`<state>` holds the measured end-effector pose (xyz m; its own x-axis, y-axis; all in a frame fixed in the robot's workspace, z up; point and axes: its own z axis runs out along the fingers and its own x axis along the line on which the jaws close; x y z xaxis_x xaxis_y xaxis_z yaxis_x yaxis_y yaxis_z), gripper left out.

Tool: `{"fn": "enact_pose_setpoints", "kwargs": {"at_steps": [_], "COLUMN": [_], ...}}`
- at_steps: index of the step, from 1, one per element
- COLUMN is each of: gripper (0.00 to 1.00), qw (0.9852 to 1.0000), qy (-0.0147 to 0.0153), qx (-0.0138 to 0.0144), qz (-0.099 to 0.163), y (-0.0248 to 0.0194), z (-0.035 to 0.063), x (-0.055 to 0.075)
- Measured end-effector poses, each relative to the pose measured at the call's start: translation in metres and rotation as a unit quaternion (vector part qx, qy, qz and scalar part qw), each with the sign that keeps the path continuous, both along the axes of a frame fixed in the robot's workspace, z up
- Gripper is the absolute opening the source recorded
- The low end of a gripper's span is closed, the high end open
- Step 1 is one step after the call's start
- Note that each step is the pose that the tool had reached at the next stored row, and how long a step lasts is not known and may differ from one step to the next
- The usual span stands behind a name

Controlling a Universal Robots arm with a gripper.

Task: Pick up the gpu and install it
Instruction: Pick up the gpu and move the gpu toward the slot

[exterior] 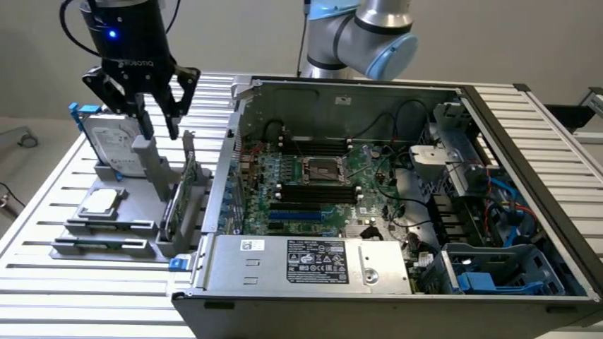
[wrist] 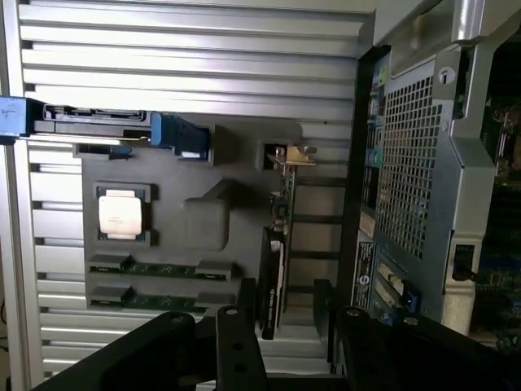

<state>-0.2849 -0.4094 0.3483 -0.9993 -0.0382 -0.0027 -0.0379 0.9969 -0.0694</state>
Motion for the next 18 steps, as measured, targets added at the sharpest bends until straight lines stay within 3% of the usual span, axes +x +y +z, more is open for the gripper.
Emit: {"fn": "enact_pose_setpoints", "kwargs": {"at_steps": [11,18], "gripper": [0.42,0.42], "qw": [0.9999,0.9997], "qy": [-0.0007,-0.0015], "qx": [0.0001,0.0000], "qz": [-0.013,-0.022], "y": [-0.0204,-0.0268], "z": [-0.0200,-0.0329], "x": [-0.003,-0.002]}}
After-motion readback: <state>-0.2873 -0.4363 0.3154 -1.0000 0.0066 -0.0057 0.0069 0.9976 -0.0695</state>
